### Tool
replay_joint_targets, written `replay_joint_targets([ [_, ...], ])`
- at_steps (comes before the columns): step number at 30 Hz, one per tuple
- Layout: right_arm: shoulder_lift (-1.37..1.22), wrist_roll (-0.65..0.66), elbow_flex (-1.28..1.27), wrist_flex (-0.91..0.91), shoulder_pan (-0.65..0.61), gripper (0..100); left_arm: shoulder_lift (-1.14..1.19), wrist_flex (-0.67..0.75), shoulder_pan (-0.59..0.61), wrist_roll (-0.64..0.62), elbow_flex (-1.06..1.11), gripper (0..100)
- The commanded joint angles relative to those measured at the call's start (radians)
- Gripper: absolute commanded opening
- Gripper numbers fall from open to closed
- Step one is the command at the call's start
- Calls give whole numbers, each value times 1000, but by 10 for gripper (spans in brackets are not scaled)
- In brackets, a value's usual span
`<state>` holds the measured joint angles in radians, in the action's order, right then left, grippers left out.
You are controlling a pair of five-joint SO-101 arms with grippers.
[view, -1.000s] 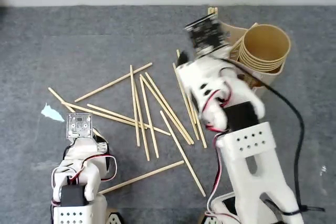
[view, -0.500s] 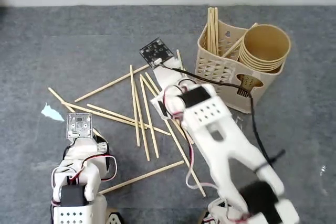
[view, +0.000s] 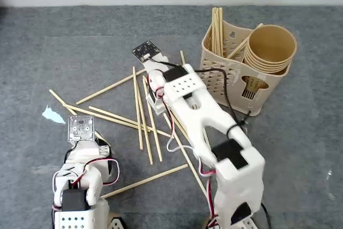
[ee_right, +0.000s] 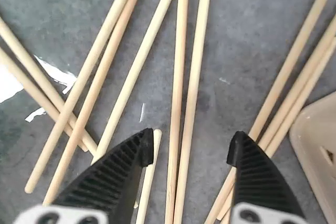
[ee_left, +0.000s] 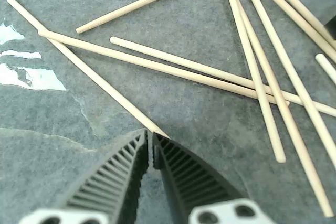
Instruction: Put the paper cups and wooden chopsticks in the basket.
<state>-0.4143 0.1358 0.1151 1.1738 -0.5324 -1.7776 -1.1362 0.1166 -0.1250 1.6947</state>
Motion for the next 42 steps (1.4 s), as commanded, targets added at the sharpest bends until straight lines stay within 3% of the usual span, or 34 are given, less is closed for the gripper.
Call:
replay_joint_targets([
  [1,-56,-8,144,39,-8,246,3,20,3,8,-8,15],
  [9,-229,0,247,42,-2,226,3,20,3,8,-8,15],
  [15,-289,5,273,44,1,6,3,20,2,8,-8,15],
  [23,-288,66,350,166,1,8,3,20,2,8,-8,15],
  [36,-288,64,856,618,24,9,3,20,0,8,-8,15],
  [42,-180,71,922,624,25,9,3,20,2,8,-8,15],
])
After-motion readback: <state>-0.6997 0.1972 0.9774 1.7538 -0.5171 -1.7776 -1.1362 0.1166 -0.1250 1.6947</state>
